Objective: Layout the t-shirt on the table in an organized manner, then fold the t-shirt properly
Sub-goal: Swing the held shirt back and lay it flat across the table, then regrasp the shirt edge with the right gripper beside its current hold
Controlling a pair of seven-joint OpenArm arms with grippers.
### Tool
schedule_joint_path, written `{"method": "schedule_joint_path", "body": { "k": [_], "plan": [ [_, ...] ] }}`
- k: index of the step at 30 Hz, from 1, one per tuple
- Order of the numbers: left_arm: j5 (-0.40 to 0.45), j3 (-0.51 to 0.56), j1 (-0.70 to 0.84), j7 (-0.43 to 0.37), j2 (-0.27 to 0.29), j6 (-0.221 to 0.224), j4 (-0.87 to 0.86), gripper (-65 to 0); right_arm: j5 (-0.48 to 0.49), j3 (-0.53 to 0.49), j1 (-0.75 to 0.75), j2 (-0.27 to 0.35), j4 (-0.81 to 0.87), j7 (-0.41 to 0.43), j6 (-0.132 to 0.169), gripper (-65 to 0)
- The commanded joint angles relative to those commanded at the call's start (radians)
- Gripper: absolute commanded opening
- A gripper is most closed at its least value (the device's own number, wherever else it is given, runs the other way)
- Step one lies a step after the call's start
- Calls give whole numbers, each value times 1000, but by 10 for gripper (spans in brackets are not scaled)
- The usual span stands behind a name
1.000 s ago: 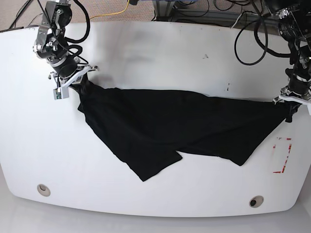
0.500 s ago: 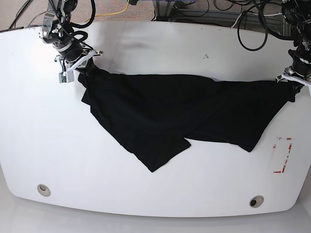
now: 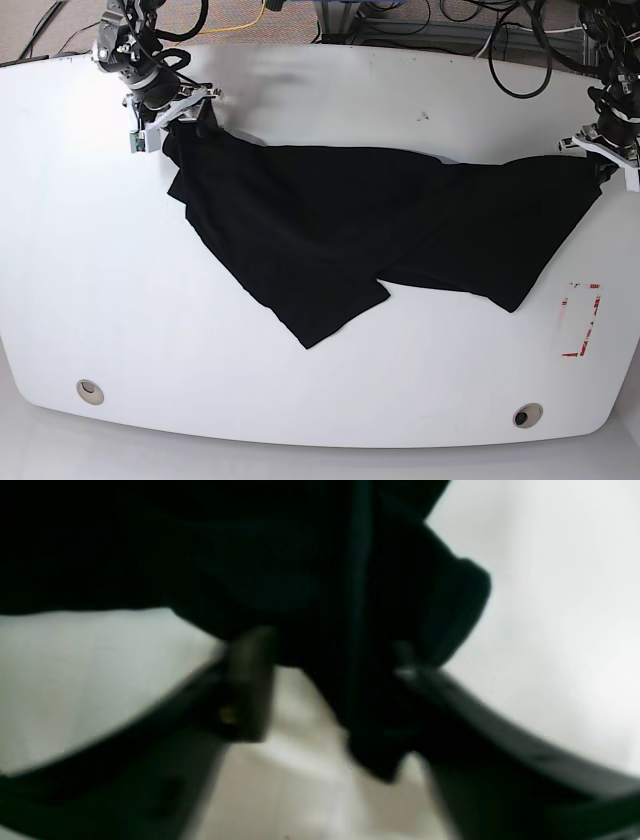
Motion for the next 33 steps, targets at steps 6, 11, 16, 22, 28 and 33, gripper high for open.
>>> {"method": "schedule_joint_path", "body": {
  "k": [6, 11, 16, 22, 28, 33],
  "plan": [
    [0, 0, -2, 0, 0, -2, 0, -650, 0, 18, 2, 0, 46, 0, 0, -6],
    [0, 3, -2, 0, 0, -2, 0, -650, 0, 60, 44, -14, 71, -2, 0, -6],
    [2, 9, -2, 0, 0, -2, 0, -650, 0, 104, 121, 0, 75, -29, 0, -6],
    [2, 9, -5, 0, 0, -2, 0, -650, 0, 110, 215, 21, 11, -41, 8, -6],
    [2, 11, -29, 3, 0, -2, 2, -650, 0, 89, 370, 66, -150, -41, 11, -6],
    [2, 9, -49, 5, 0, -2, 2, -650, 0, -6, 526, 120, -368, -34, 25, -6]
  ]
}}
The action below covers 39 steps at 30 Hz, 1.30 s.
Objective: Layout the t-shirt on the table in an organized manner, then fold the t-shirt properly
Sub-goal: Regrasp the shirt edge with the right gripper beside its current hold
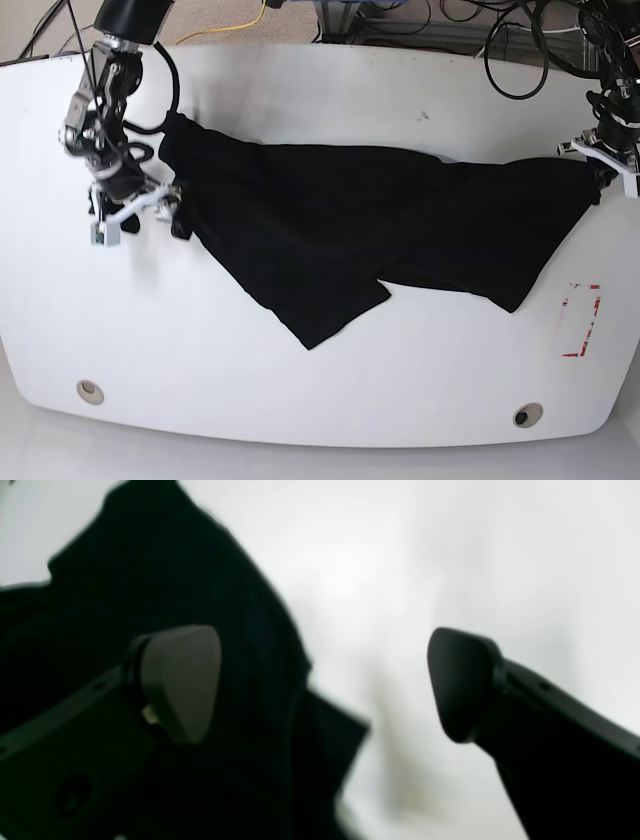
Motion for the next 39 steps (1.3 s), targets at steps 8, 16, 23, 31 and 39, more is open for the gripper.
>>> {"method": "schedule_joint_path", "body": {
  "k": [8, 16, 23, 31, 39],
  "plan": [
    [0, 3, -2, 0, 2, 0, 0, -650, 0, -106, 150, 23, -262, 71, 101, -6],
    [0, 21, -2, 0, 2, 0, 0, -650, 0, -178, 175, 23, -348, 106, 137, -6],
    [0, 21, -3, 0, 2, 0, 0, -650, 5, -245, 173, 3, -348, 106, 149, -6],
    [0, 28, -3, 0, 2, 0, 0, -650, 2, -275, 173, -34, -348, 106, 149, -8],
    [0, 51, -3, 0, 2, 0, 0, -650, 0, -275, 187, -55, -348, 106, 144, -135]
  ]
}}
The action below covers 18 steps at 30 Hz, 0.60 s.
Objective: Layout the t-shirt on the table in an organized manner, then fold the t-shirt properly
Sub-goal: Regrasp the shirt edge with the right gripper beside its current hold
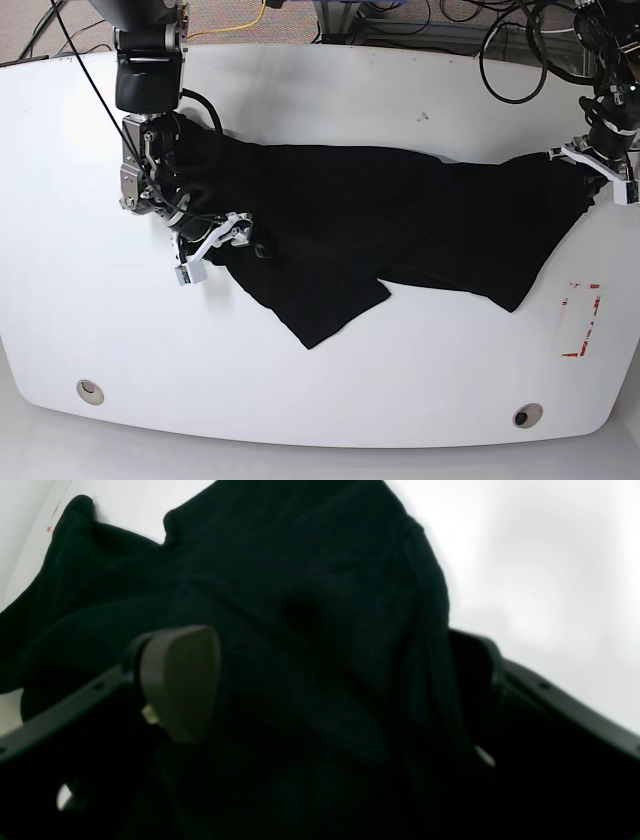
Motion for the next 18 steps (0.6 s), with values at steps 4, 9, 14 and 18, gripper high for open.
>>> {"method": "schedule_joint_path", "body": {
  "k": [4, 9, 14, 18],
  "plan": [
    [0, 25, 0, 0, 0, 0, 0, -650, 0, 0, 6, 0, -2, 0, 2, -371],
    [0, 34, -2, -2, 0, 0, -2, -650, 0, 0, 9, 0, 3, 0, -3, -650],
    [2, 58, -32, -2, 0, 0, -2, -650, 0, 6, 2, 5, 81, -6, -5, -642],
    [2, 58, -35, -2, 0, 0, -2, -650, 0, 11, -35, 8, 164, -40, -6, -650]
  ]
}}
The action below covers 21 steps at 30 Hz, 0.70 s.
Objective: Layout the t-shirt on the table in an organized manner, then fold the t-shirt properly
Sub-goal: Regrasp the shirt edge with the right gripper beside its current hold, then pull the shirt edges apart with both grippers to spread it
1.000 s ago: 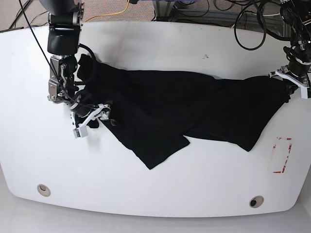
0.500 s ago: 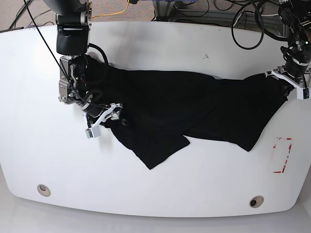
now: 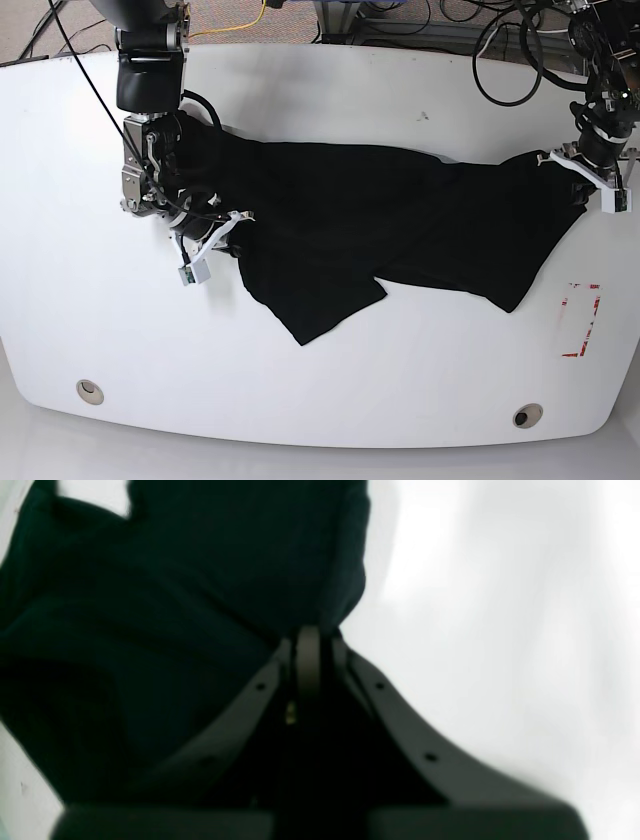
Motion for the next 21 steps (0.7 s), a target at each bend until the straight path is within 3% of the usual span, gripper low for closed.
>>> {"method": "schedule_joint_path", "body": {
  "k": [13, 21],
  "plan": [
    [-2, 0, -28, 0, -8, 0, 11, -650, 6, 77, -140, -8, 393, -160, 0, -650],
    [-3, 0, -137, 3, -8, 0, 54, -650, 8, 101, -106, -5, 522, -207, 0, -650]
  ]
}}
